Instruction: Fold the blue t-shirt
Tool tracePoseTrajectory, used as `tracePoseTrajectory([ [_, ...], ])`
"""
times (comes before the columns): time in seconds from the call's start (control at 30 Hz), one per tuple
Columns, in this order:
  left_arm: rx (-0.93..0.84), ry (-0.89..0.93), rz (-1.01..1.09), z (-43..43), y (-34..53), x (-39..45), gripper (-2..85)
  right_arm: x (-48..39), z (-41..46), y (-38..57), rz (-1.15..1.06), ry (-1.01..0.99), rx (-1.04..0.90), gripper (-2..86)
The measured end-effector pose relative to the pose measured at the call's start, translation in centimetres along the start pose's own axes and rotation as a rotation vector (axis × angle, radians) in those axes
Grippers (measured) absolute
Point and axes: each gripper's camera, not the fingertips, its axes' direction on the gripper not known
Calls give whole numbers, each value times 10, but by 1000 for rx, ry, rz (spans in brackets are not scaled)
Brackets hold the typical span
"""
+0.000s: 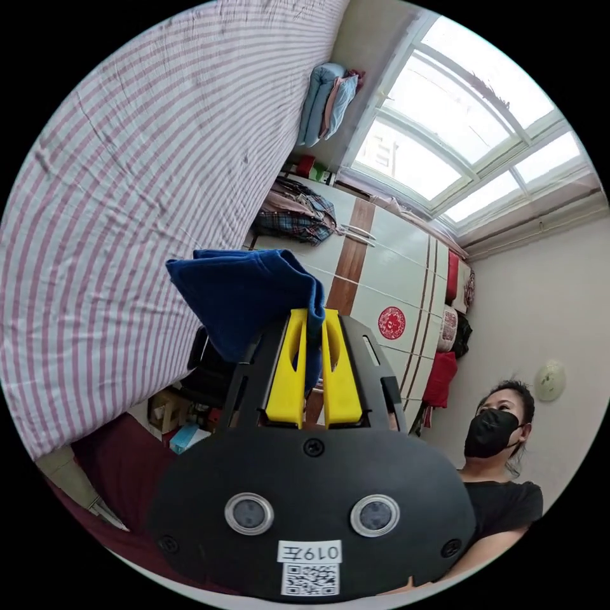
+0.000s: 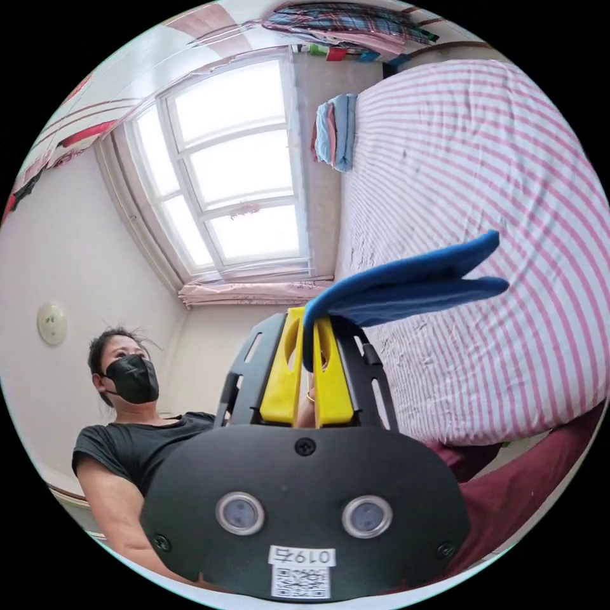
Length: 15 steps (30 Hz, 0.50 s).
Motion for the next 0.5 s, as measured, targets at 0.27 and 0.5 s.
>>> tracePoseTrajectory([
  [0.27,254,89,53,114,-33,-64,16,51,-37,-276,-28,33,-277,-3],
  [0.5,374,158,94,195,-131,-114,15,88,2,-523,-128,44,-417,-2],
])
